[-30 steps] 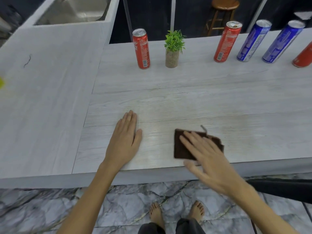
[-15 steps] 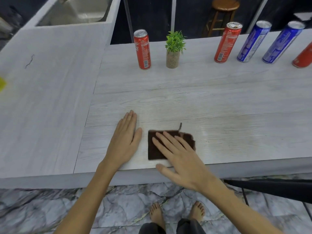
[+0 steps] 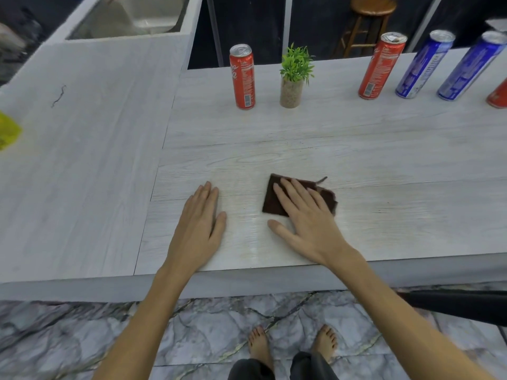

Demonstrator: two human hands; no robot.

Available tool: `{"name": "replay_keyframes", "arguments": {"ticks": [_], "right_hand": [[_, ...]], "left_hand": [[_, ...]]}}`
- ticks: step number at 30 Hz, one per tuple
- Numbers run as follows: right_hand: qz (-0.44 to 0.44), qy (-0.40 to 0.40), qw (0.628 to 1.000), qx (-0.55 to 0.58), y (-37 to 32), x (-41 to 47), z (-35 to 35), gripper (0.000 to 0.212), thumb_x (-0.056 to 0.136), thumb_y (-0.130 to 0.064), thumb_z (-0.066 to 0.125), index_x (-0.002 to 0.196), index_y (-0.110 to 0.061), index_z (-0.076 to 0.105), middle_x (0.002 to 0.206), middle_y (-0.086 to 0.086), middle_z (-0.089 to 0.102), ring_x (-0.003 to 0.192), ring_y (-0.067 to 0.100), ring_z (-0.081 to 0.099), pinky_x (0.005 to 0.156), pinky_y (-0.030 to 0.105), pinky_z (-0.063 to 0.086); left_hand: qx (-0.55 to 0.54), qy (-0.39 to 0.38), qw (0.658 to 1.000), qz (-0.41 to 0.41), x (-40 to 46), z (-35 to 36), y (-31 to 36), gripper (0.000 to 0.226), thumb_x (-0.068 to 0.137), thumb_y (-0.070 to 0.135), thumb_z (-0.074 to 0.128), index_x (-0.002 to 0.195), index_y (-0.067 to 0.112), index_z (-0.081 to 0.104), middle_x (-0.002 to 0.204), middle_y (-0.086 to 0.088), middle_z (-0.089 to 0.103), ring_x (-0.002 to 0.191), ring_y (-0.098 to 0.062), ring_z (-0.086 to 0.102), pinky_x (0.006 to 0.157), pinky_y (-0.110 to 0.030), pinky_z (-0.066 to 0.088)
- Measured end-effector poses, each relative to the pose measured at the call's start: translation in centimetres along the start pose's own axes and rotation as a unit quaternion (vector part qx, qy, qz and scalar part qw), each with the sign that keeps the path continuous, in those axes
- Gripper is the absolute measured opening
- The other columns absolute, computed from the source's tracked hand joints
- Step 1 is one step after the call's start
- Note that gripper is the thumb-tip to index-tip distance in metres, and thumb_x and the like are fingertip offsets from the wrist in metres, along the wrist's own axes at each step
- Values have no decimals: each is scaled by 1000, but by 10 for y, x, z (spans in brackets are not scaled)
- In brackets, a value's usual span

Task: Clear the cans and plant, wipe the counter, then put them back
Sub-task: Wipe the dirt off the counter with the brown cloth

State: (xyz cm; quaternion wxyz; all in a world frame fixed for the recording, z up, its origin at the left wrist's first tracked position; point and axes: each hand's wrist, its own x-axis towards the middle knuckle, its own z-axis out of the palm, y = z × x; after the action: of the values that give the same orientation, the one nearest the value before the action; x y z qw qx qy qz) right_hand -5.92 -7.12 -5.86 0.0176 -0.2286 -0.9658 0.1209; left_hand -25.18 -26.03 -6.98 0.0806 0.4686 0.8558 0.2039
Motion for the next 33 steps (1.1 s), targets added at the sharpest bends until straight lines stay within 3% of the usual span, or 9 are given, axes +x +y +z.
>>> {"name": "replay_keyframes", "arguments": {"ticks": [5,10,14,18,25,27,33], "right_hand": [[-73,-4,997,15,-55,-21,19,82,102,-68,30,168,-23,13,176,-3,10,163,13,-1,131,43,8],[-127,-23,991,43,-32,-76,17,76,106,-66,35,168,-31,7,176,-10,5,163,10,0,131,39,8],[-59,-19,998,29,2,-60,2,73,106,-68,22,168,-34,5,176,-12,2,162,6,-4,131,43,12],[-7,-10,1000,-2,-18,-7,2,78,103,-68,18,169,-26,9,176,-6,5,162,10,-4,132,41,3],[-98,-9,995,28,-63,-35,25,77,105,-67,30,169,-27,10,176,-7,7,163,11,-3,132,40,6],[-117,-18,992,43,-51,-55,27,76,106,-66,32,168,-32,5,176,-11,4,162,9,-2,131,37,4],[-41,-7,999,25,-14,-20,9,75,105,-70,17,168,-32,6,176,-12,2,161,5,-7,131,40,6]], "left_hand": [[-2,1,1000,5,-1,-1,-2,60,112,36,31,165,14,16,173,0,5,159,-9,-1,130,-36,4],[4,1,1000,8,-3,-1,-4,60,112,37,28,165,14,13,173,1,2,159,-8,-4,130,-34,2],[6,4,1000,8,-4,1,-3,59,113,37,26,165,14,10,173,1,0,158,-7,-6,129,-30,-3],[13,7,1000,5,-3,2,-3,59,112,36,26,165,14,10,173,0,0,159,-9,-5,129,-30,-3],[-96,9,995,-13,-1,-8,-9,57,112,36,32,164,17,21,172,8,9,157,0,2,129,-30,4],[-63,38,997,-26,-1,-14,-18,56,112,35,30,163,15,23,171,4,13,157,-4,4,129,-27,1],[-10,25,997,-68,-15,-31,-58,60,112,38,26,164,13,14,172,1,7,158,-9,3,130,-34,4]]}}
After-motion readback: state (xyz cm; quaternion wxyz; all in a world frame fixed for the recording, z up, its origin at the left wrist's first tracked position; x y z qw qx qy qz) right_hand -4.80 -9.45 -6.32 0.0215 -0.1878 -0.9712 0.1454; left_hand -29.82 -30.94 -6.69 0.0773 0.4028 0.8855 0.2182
